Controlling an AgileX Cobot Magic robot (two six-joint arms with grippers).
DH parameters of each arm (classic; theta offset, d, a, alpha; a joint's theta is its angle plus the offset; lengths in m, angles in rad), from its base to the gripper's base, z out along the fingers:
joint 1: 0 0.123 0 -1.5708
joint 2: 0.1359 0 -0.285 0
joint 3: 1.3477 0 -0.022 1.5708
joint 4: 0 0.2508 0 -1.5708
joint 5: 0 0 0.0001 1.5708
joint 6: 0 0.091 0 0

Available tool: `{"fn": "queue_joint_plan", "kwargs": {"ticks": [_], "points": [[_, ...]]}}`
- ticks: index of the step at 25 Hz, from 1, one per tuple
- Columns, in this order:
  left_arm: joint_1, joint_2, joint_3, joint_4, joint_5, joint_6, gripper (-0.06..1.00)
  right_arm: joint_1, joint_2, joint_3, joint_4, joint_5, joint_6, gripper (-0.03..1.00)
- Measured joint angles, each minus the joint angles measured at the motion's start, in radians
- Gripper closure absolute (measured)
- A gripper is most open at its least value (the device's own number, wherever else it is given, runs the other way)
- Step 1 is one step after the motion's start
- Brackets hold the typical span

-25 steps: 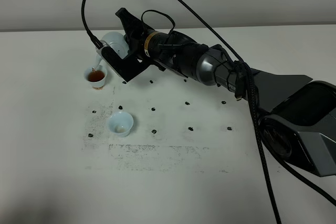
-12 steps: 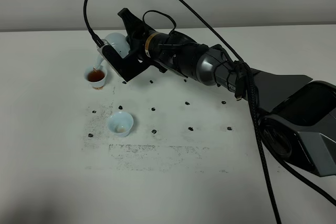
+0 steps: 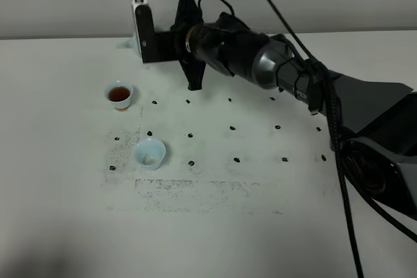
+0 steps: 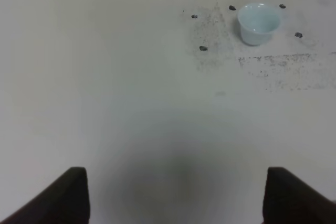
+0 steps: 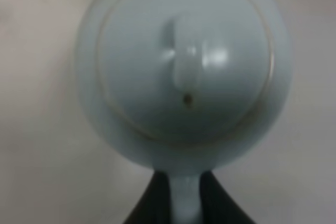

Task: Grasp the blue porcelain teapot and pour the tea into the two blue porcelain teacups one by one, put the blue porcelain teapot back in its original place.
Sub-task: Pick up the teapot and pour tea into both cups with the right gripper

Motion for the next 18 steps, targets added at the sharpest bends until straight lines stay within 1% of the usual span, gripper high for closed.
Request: {"fn": "queue_joint_plan", "kwargs": {"ticks": [2, 5, 8, 9, 12, 14, 18], "points": [[0.0, 0.0, 0.0, 0.0, 0.0, 0.0, 0.29, 0.0, -0.049, 0.0, 0.086, 0.067, 0.094, 0.93], [0.0, 0.0, 0.0, 0.0, 0.0, 0.0, 0.29, 0.0, -0.105, -0.002, 0.218, 0.172, 0.265, 0.93], [0.0, 0.0, 0.0, 0.0, 0.0, 0.0, 0.29, -0.001, -0.119, -0.009, 0.337, 0.26, 0.407, 0.93], [0.0, 0.0, 0.0, 0.0, 0.0, 0.0, 0.29, -0.001, -0.119, -0.009, 0.366, 0.285, 0.438, 0.93], [0.0, 0.0, 0.0, 0.0, 0.0, 0.0, 0.29, -0.001, -0.108, -0.009, 0.449, 0.349, 0.51, 0.93], [0.0, 0.0, 0.0, 0.0, 0.0, 0.0, 0.29, -0.001, -0.099, -0.009, 0.483, 0.357, 0.536, 0.93], [0.0, 0.0, 0.0, 0.0, 0.0, 0.0, 0.29, -0.001, -0.068, -0.009, 0.508, 0.361, 0.557, 0.93]]}}
